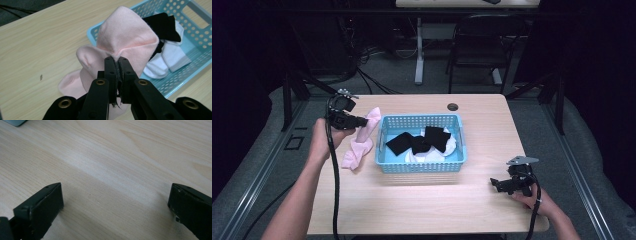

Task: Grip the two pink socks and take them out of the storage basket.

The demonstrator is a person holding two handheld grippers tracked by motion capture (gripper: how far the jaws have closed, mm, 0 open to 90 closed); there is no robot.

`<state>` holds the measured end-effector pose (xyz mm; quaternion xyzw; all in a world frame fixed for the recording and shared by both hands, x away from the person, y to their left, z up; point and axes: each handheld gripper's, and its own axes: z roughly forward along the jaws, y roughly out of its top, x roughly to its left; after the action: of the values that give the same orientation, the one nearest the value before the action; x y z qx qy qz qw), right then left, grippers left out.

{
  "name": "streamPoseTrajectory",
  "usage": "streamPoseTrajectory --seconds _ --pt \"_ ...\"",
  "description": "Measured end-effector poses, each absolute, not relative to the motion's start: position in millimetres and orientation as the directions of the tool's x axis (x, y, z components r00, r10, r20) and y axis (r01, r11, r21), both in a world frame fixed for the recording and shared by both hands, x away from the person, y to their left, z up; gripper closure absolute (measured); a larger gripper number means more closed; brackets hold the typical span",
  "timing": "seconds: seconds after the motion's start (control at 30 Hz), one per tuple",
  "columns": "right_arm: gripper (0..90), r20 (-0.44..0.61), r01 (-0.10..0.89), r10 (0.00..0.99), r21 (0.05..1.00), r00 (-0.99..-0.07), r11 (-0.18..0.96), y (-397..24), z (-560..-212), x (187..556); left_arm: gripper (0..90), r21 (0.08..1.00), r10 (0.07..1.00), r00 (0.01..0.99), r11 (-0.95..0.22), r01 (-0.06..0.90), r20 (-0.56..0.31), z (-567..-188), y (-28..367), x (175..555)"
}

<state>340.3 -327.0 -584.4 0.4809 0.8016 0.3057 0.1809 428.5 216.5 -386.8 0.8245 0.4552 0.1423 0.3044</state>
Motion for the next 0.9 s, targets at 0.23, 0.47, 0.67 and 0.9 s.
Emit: streamPoseTrajectory --seconds 0.23,0.47,0.67,0.9 --pt "0.0 0.005 0.661 0.881 0.664 -0.473 0.351 -327.0 -584.4 340.4 87.2 0.579 0.859 0.511 -0.397 0.712 -0.039 -391.9 244.1 426.9" --pt "0.0 0.004 0.661 0.881 0.663 -0.473 0.352 -327.0 -584.4 340.4 87.2 0.518 0.869 0.492 -0.401 0.755 -0.044 -401.1 262.1 428.1" --pt "0.0 0.005 0.661 0.881 0.664 -0.472 0.35 -326.9 -584.4 340.3 87.1 0.462 0.885 0.462 -0.385 0.799 -0.061 -416.4 277.4 432.3" --pt "0.0 0.005 0.661 0.881 0.664 -0.472 0.35 -326.9 -584.4 340.3 87.1 0.376 0.905 0.414 -0.353 0.857 -0.094 -449.4 291.2 440.9"
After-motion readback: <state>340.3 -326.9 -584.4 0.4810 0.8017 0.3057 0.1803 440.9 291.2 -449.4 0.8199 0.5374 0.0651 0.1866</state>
